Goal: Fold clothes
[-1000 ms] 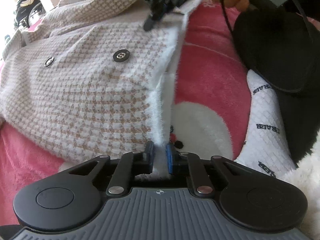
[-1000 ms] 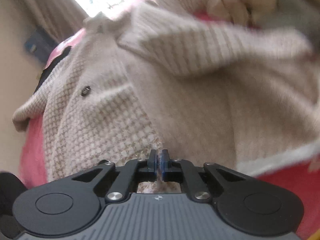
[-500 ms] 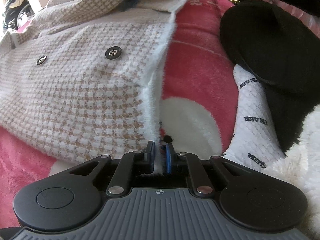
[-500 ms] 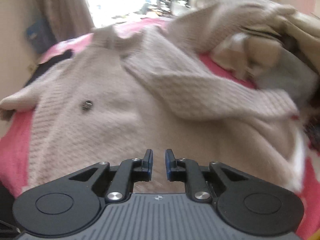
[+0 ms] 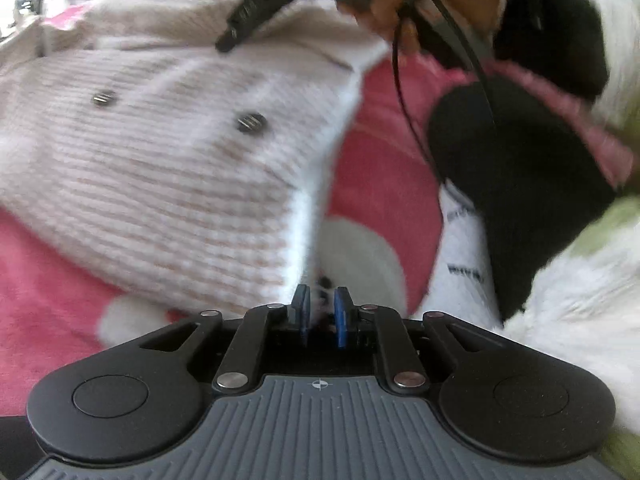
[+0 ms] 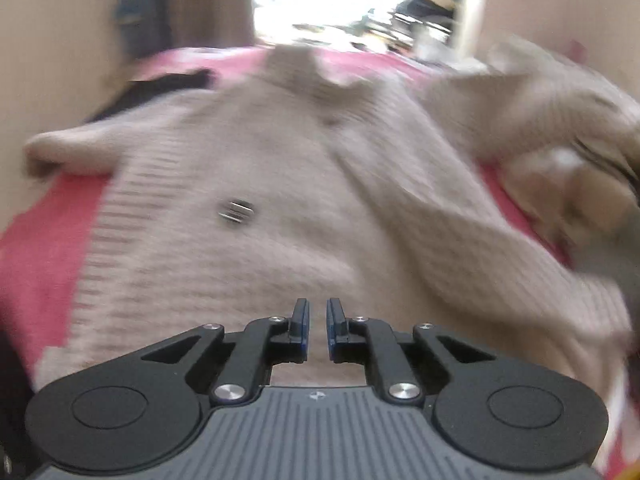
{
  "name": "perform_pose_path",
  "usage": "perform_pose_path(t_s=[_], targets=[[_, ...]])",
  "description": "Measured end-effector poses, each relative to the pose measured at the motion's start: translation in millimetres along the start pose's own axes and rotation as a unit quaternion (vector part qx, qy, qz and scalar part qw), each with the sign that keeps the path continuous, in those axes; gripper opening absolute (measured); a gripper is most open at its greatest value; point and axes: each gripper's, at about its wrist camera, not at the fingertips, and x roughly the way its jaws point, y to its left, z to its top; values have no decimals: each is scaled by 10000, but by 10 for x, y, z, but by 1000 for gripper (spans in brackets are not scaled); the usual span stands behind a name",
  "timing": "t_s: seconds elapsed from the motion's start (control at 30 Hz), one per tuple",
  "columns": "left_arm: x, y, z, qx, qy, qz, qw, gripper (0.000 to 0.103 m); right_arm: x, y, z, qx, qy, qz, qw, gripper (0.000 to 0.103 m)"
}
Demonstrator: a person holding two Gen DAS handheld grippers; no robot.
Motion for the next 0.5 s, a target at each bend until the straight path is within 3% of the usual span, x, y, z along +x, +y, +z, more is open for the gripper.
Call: perform_pose_path(t_s=[0.13, 0.23, 0.33, 0.4, 0.5], targets=[[-302, 413, 73, -555, -313, 238, 9977, 20, 286, 377, 61, -493, 128, 477, 9976, 10], [-458, 754, 144, -1060, -555, 432, 9919, 20, 601, 370, -191, -615, 795, 193, 9947, 8], [-466, 1099, 325, -1350, -801, 776, 9846, 21, 481, 196, -323, -314, 696, 307, 9966, 9], [-359, 1345, 524, -1461, -914, 968, 9803, 22, 382, 144, -227, -121, 760, 260, 9967, 9], [-77, 1646, 787, -1687, -976, 1434, 9703, 22, 356, 135, 10, 52, 267, 88, 9996, 9]])
